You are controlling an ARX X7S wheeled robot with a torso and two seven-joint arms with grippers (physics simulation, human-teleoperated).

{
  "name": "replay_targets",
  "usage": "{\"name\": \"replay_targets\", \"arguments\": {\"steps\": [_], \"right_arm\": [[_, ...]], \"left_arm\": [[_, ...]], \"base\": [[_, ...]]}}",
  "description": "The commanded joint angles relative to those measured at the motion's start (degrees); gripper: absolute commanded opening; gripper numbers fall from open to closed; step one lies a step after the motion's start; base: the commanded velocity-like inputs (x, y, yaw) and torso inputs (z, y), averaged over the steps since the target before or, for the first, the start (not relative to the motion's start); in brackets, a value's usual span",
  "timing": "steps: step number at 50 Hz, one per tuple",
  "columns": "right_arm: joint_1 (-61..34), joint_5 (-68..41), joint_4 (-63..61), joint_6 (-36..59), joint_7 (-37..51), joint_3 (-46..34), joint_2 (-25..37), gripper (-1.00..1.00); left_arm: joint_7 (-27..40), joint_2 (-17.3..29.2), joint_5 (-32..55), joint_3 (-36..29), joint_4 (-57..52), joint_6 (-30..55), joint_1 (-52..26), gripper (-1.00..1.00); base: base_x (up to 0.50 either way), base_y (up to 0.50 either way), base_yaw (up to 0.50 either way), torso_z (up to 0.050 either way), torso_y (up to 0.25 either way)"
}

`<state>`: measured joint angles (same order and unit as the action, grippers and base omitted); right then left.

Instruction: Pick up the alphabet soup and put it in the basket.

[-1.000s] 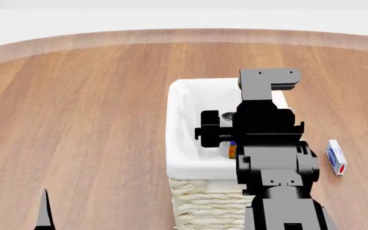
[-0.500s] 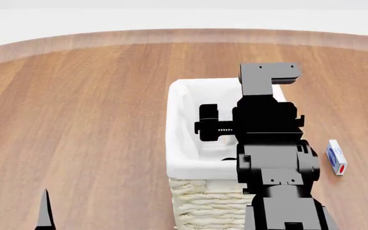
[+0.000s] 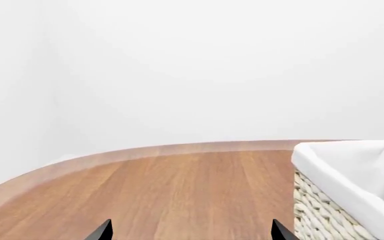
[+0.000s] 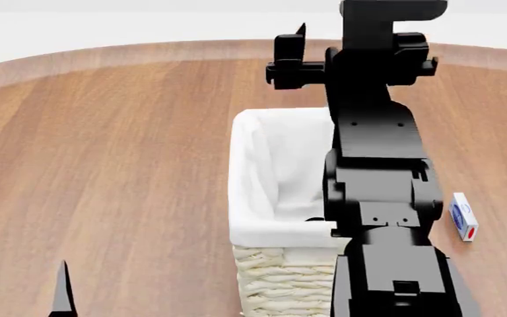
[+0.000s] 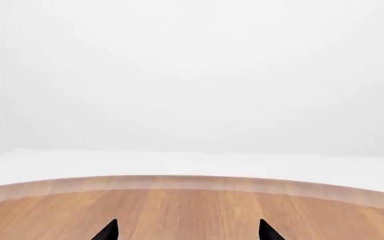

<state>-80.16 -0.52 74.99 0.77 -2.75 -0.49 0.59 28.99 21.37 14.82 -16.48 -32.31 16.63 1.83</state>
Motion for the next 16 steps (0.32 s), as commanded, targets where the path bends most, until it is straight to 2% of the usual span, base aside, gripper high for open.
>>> {"name": "replay_targets", "arguments": {"steps": [1,6,8,11,16], "right_arm": [[-3.31,-0.84,-0.01,-5.28,0.77,-2.27,-0.43,1.00],[-3.48,-5.31,-1.18,-7.98,-1.65,-0.87,-0.22,1.00],[5.05,-6.20,-18.37,4.29,-0.29,-1.46,0.52,1.00],[13.80,-5.11,-43.15,13.72,2.26,-3.21,1.92,1.00],[19.98,-6.28,-57.01,20.19,3.51,-3.32,2.95,1.00]], "left_arm": [[0.17,0.20,0.23,-0.06,-0.31,0.27,-0.11,1.00],[0.25,0.32,0.06,-0.18,-0.32,0.24,-0.12,1.00],[0.28,0.38,0.19,-0.16,-0.60,0.32,-0.02,1.00],[0.34,0.42,0.22,-0.26,-0.82,0.48,-0.07,1.00],[0.45,0.55,0.35,-0.25,-1.11,0.70,-0.09,1.00]], "base": [[0.00,0.00,0.00,0.000,0.000],[0.00,0.00,0.00,0.000,0.000],[0.00,0.00,0.00,0.000,0.000],[0.00,0.00,0.00,0.000,0.000],[0.00,0.00,0.00,0.000,0.000]]}}
